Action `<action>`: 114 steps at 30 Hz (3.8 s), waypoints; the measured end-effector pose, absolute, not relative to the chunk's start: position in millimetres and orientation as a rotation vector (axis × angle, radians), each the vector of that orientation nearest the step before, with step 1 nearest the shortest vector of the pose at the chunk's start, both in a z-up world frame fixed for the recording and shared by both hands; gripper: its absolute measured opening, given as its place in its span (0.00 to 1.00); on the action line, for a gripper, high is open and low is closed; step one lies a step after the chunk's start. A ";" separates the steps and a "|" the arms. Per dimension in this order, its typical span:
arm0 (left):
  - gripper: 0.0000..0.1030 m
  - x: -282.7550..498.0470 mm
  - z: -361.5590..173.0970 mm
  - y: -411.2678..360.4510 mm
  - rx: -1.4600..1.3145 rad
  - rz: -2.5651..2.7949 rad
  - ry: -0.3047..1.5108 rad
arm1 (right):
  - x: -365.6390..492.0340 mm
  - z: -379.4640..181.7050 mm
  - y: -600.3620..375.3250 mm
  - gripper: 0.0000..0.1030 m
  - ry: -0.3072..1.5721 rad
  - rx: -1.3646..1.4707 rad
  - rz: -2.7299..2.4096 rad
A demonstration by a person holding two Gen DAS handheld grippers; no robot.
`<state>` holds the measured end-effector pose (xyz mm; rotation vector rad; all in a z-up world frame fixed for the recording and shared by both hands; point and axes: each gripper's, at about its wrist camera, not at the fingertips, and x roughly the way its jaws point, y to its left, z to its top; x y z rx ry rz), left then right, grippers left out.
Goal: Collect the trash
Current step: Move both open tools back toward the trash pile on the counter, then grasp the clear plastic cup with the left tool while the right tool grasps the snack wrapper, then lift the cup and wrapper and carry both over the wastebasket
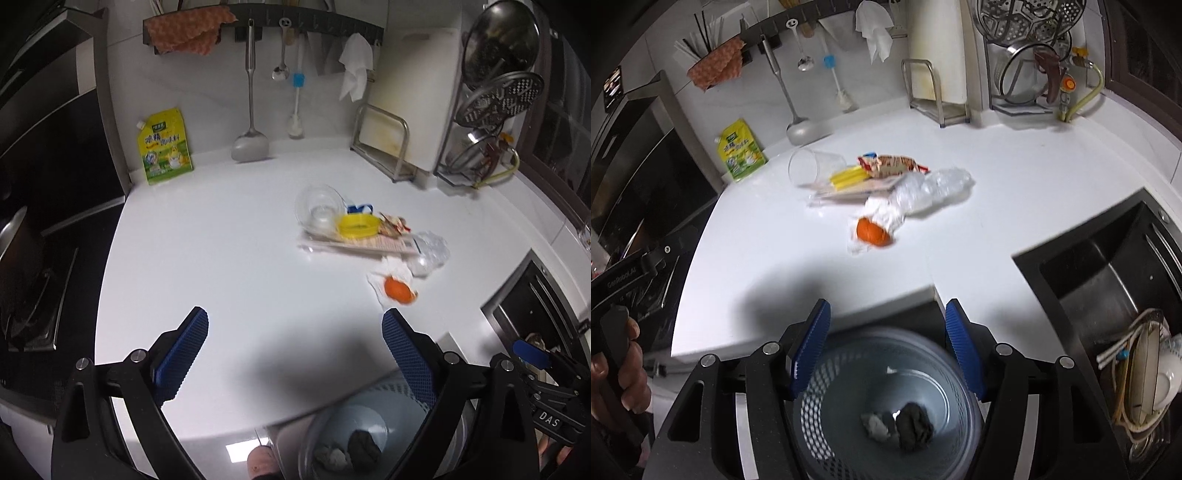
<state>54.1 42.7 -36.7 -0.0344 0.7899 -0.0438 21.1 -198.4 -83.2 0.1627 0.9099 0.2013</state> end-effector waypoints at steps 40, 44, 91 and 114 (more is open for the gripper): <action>0.91 258.2 -126.7 59.1 0.057 -0.223 0.796 | 228.1 -122.2 -128.6 0.61 0.827 0.135 -0.003; 0.91 261.3 -128.5 57.6 0.054 -0.224 0.794 | 236.0 -125.1 -124.4 0.61 0.833 0.140 -0.025; 0.05 295.1 -130.2 41.3 0.012 -0.286 0.830 | 243.6 -128.0 -137.8 0.29 0.828 0.210 -0.053; 0.04 263.4 -72.0 42.0 0.027 -0.294 0.737 | 213.0 -90.8 -146.3 0.29 0.768 0.212 -0.053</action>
